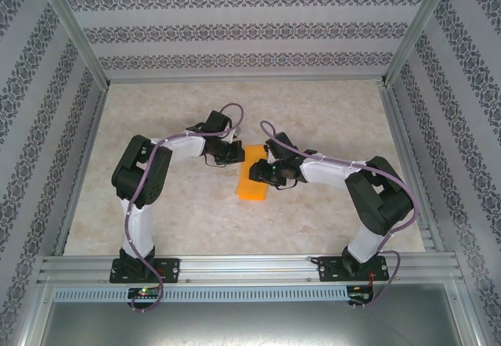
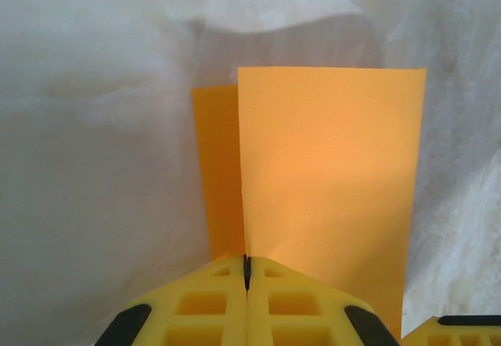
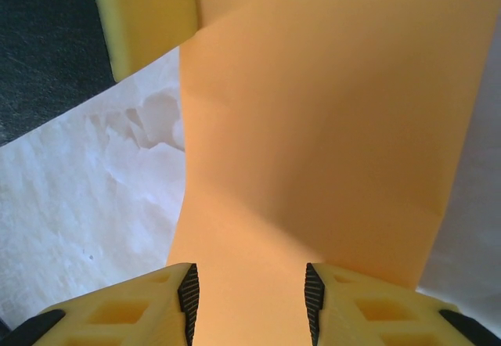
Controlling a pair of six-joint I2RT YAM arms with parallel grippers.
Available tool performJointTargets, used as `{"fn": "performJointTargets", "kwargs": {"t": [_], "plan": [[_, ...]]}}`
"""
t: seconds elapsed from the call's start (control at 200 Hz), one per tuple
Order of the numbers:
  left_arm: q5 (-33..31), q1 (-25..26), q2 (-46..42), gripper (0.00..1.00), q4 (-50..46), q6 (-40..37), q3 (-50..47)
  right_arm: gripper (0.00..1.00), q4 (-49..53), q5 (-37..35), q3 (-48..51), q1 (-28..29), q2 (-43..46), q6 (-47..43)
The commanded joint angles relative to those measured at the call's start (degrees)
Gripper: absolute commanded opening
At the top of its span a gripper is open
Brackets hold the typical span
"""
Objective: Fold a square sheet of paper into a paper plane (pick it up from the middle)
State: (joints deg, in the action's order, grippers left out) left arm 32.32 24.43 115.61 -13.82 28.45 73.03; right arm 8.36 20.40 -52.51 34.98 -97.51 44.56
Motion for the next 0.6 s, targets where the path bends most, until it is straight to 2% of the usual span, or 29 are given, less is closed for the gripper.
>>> {"fn": "performJointTargets", "kwargs": {"t": [0.0,0.595], "plan": [[-0.5,0.6,1.4,0.08,-1.6,-1.7,0.9,0.43,1.7,-1.4,-1.6,-0.7,1.1,-1.6],[0.1,0.7,2.8,0.12,-1.3,-1.8,0.5,0.41,1.3,-1.6,-5.2,-0.9,-3.3,-2.5]]}}
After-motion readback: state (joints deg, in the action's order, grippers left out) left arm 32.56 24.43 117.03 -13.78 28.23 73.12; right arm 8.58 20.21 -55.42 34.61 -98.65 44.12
